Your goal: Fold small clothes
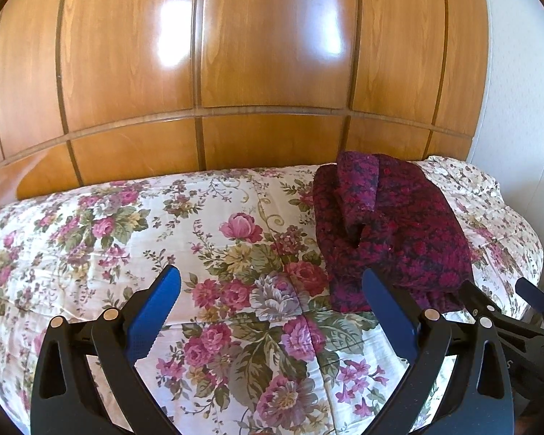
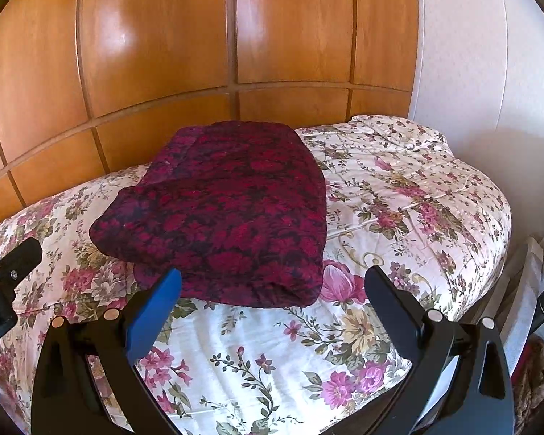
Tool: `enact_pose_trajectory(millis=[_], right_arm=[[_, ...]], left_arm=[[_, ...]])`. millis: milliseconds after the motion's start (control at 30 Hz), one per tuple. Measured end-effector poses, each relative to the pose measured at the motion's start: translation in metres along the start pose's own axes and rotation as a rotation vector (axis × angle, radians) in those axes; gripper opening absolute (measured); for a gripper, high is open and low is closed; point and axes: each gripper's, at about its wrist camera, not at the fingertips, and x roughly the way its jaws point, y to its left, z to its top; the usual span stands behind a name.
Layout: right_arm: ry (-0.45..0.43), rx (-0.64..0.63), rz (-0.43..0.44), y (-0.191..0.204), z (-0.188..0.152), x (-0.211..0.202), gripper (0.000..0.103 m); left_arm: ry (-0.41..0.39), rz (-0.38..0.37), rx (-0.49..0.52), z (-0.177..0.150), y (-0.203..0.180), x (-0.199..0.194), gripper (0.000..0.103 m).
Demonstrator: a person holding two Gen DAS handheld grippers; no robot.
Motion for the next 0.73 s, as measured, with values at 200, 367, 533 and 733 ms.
enact_pose_trajectory(millis=[200, 367, 533, 733], right_arm=[[0.007, 0.0, 0.003, 0.001, -0.002, 0.003, 0.101], [0.012, 0.002, 0.003, 0.0, -0.005, 0.005, 0.101], [0.01, 0.007, 0.009, 0.0, -0.004, 0.005, 0.101], [-0.002, 0.005, 0.011, 0.003, 0.005, 0.006, 0.101]], left_arm=[[-0.003, 0.005, -0.004, 0.0, -0.001, 0.0, 0.099], [0.0, 0.006, 0.001, 0.0, -0.001, 0.001, 0.099], [0.031, 0.005, 0.004, -0.003, 0.001, 0.01, 0.099], [0.061, -0.006, -0.023, -0.01, 0.01, 0.017, 0.099]])
